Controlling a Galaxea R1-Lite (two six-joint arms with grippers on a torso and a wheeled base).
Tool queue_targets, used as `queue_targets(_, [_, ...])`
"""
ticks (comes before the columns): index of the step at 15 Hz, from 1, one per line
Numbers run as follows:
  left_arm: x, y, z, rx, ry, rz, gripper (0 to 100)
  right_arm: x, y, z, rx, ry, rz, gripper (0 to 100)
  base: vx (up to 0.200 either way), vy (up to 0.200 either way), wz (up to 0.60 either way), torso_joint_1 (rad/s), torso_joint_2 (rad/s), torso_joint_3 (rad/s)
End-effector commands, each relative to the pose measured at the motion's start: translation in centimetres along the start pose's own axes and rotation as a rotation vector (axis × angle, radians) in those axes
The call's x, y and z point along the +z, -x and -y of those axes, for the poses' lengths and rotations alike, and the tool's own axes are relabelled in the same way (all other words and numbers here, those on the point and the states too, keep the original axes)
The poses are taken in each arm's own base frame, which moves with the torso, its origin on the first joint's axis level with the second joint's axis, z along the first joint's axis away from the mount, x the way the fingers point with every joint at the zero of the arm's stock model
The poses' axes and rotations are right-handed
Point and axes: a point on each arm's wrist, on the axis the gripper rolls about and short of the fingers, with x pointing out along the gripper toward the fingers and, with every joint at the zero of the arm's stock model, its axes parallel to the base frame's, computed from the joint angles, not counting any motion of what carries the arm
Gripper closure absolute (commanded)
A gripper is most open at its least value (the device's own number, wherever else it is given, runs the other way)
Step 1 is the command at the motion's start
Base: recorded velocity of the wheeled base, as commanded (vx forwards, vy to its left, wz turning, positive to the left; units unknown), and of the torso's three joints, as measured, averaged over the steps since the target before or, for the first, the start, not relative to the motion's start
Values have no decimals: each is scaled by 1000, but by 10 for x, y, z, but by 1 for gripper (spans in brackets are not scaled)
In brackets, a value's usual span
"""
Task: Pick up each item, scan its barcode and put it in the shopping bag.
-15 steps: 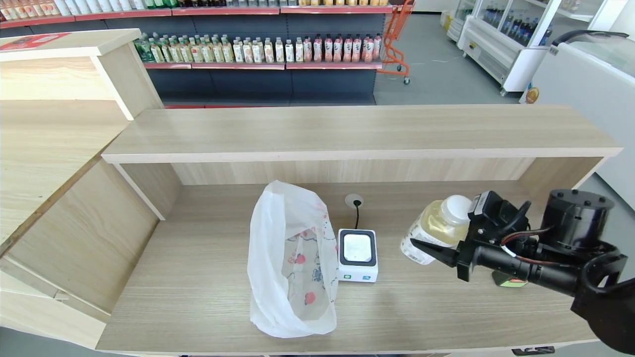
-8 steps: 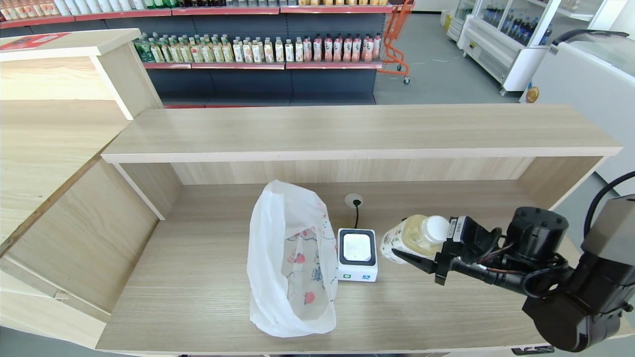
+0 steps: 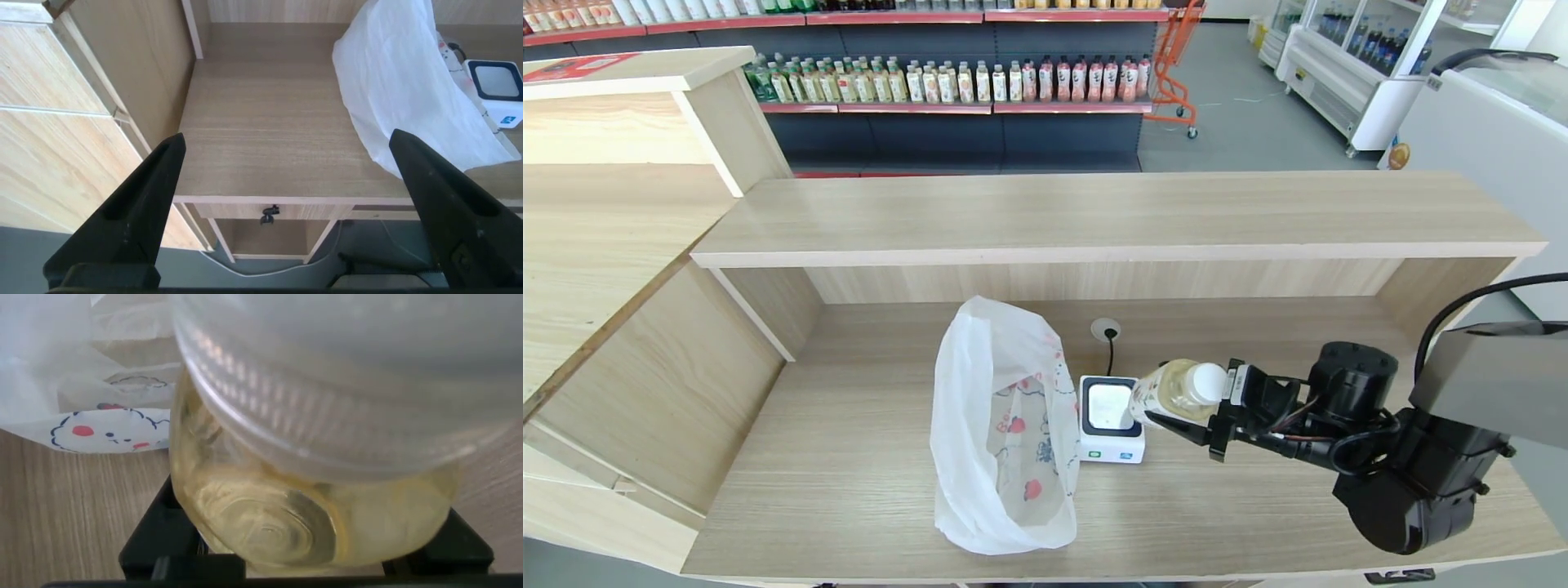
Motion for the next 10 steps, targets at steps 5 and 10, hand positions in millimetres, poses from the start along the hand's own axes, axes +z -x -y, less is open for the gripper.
queue_targets(5, [0, 0, 0, 0, 0, 0, 0, -14, -20, 3, 3, 21, 26, 100, 0, 0, 0, 0, 0, 0])
queue_targets(10, [0, 0, 0, 0, 0, 0, 0, -22, -29, 3, 7, 25, 35, 100, 0, 0, 0, 0, 0, 0])
